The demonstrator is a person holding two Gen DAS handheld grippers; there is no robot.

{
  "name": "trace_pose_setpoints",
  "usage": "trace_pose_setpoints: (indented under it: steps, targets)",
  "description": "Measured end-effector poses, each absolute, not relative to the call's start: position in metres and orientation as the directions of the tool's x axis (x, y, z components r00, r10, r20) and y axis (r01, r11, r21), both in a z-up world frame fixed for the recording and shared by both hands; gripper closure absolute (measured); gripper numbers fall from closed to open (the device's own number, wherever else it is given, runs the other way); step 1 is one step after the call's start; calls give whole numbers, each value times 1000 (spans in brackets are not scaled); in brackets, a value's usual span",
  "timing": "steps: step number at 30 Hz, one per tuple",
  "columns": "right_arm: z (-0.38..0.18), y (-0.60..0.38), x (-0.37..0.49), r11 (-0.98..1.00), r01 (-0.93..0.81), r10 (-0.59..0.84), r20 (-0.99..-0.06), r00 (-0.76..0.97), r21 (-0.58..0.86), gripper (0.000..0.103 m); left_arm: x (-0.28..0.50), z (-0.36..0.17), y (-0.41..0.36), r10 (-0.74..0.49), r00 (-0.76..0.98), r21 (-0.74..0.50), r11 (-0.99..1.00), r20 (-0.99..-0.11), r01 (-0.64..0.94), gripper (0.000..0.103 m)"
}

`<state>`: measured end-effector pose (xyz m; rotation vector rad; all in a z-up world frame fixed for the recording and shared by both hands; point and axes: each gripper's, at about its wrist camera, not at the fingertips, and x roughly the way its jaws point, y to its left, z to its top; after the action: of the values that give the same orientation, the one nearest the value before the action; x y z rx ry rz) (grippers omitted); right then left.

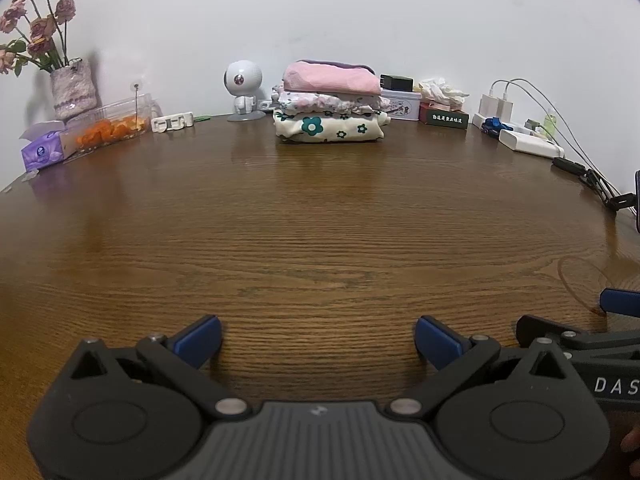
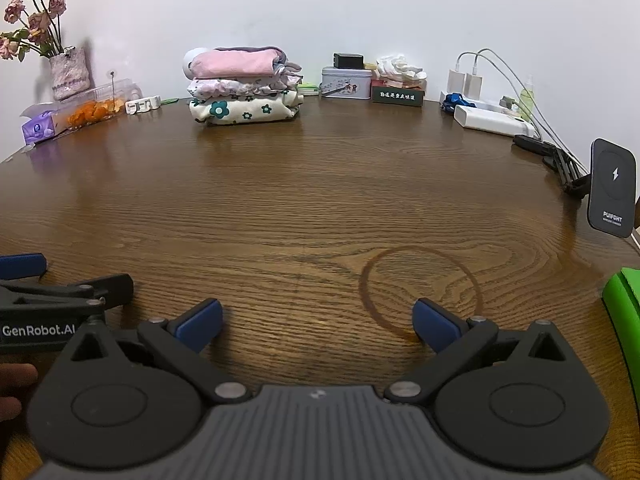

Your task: Fold clothes

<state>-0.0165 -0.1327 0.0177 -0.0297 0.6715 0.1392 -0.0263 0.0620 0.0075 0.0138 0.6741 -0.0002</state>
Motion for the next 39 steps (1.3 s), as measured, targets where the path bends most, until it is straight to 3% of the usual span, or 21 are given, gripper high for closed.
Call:
trace_pose_setpoints:
  steps: [39]
  targets:
    - [18, -136, -19, 989, -145, 129, -618, 775, 25, 1, -27, 8, 62, -13, 781, 7, 1000, -624, 23, 0]
